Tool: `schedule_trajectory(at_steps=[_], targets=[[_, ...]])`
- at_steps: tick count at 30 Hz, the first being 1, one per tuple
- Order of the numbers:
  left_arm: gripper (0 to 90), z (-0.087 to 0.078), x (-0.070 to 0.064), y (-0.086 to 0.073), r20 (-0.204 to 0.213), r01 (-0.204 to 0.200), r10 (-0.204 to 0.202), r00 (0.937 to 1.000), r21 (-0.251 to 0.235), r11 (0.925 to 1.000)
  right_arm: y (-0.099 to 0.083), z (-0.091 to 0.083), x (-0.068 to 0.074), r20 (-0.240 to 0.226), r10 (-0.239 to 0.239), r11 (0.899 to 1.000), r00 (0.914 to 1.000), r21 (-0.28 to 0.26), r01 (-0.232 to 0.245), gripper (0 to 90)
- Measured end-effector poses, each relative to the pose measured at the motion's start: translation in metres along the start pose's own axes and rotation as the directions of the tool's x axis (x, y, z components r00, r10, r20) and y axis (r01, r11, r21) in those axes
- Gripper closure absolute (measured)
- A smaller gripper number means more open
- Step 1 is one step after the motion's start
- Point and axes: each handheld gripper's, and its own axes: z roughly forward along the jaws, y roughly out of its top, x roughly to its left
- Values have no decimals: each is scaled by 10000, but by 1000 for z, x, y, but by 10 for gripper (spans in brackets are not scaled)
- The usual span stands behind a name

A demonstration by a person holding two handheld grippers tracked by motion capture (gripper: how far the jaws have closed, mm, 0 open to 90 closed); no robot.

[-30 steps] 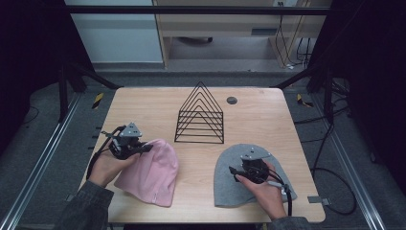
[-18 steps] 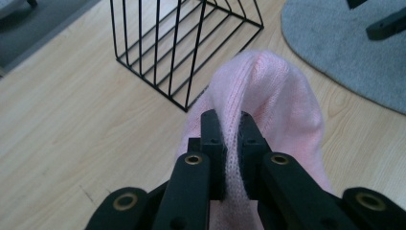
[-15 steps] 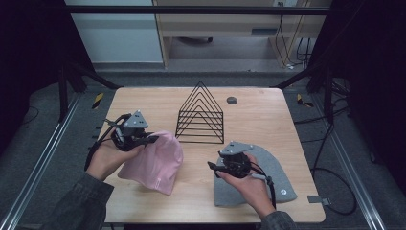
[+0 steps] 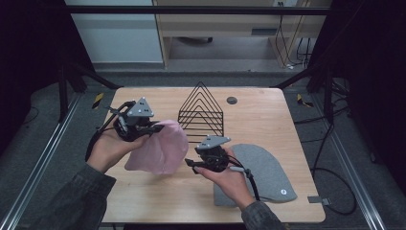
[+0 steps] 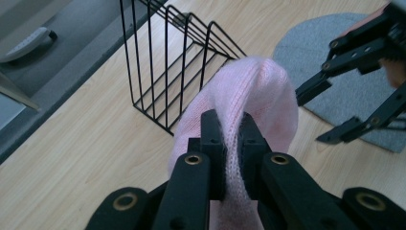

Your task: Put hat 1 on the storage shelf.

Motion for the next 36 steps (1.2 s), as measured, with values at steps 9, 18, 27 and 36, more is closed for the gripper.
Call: schedule_trajectory(at_steps=[9, 18, 27, 36], targets=[[844, -3, 0, 6, 79, 187, -185, 9998, -372, 9991, 8, 16, 3, -687, 173, 9995, 9975, -262, -191, 692], [842, 2, 3, -1, 190, 358, -349, 9992, -475, 9982, 8, -2, -9, -803, -1, 9997, 9968, -262, -20, 830], [841, 0, 7, 4, 357, 832, -795, 9962, -1172, 9896, 20, -24, -19, -578, -289, 9994, 9979, -210, 277, 836], [837, -7, 17, 21, 362, 1148, -1105, 9932, -1570, 9809, 48, -53, -34, -204, -587, 9979, 9981, -290, 581, 839]])
